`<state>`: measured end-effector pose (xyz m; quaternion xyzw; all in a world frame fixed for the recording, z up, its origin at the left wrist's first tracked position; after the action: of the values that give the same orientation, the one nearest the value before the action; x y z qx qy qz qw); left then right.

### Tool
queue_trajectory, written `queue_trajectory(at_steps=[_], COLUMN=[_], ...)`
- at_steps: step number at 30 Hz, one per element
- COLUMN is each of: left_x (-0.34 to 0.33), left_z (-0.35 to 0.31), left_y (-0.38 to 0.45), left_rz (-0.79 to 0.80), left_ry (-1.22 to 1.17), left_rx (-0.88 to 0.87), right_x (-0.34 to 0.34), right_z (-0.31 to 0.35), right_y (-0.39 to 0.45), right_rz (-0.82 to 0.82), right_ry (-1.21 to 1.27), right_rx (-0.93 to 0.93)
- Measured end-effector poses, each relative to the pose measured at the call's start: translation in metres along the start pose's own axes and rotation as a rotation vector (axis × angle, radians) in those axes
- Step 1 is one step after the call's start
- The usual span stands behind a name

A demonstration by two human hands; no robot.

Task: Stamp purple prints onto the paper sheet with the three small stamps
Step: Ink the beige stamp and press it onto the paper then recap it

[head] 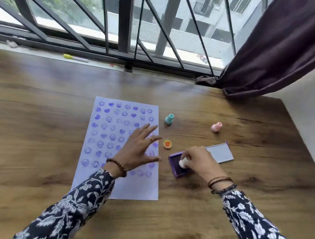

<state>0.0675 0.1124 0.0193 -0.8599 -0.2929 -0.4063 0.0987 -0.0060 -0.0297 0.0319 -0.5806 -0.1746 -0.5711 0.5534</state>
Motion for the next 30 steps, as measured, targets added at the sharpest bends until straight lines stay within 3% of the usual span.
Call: queue_trajectory(at_steps=[3, 5, 7, 10, 13, 15, 17, 19, 21, 24, 30], left_x=[0.054, 0.079, 0.094, 0.096, 0.079, 0.066, 0.059, 0.057, 0.058, 0.061, 0.062], left_z=[0.031, 0.058, 0.081, 0.108, 0.123, 0.129, 0.133, 0.135, 0.136, 0.137, 0.137], left_y=[-0.03, -0.052, -0.072, -0.093, -0.1, -0.102, -0.104, -0.107, -0.108, -0.107, -0.107], left_rz=[-0.07, -0.045, 0.021, 0.174, 0.324, 0.391, 0.413, 0.401, 0.379, 0.357, 0.337], left_ry=[0.011, 0.03, 0.067, 0.206, 0.333, 0.344, 0.265, 0.186, 0.159, 0.098, 0.099], left_rx=[-0.015, 0.007, 0.009, -0.009, -0.052, -0.074, -0.059, -0.057, -0.065, -0.062, -0.076], right_x=[0.008, -0.016, -0.042, -0.077, -0.108, -0.114, -0.107, -0.103, -0.107, -0.115, -0.124], right_z=[0.001, 0.016, 0.043, 0.083, 0.118, 0.139, 0.163, 0.195, 0.219, 0.233, 0.241], right_y=[-0.024, -0.043, -0.06, -0.08, -0.088, -0.091, -0.094, -0.093, -0.089, -0.079, -0.071], right_rz=[-0.213, -0.198, -0.155, -0.193, -0.319, -0.442, -0.573, -0.628, -0.615, -0.55, -0.447], right_ry=[0.56, 1.146, 1.58, 1.852, 1.712, 1.352, 0.958, 0.722, 0.526, 0.297, 0.145], right_rx=[-0.151, -0.227, -0.229, -0.274, -0.346, -0.369, -0.278, -0.111, -0.004, 0.016, 0.054])
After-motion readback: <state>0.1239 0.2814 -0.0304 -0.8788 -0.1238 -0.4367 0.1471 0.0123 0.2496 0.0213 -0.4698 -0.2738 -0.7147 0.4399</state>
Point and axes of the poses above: each hand's wrist, its own y-axis towards the middle knuckle, its own x-axis out of the back of the hand, z = x × y, the point moved 8 cm from there along y, towards the middle knuckle, and after that the axes turned 1 degree about -x, right-handed, at the moved point
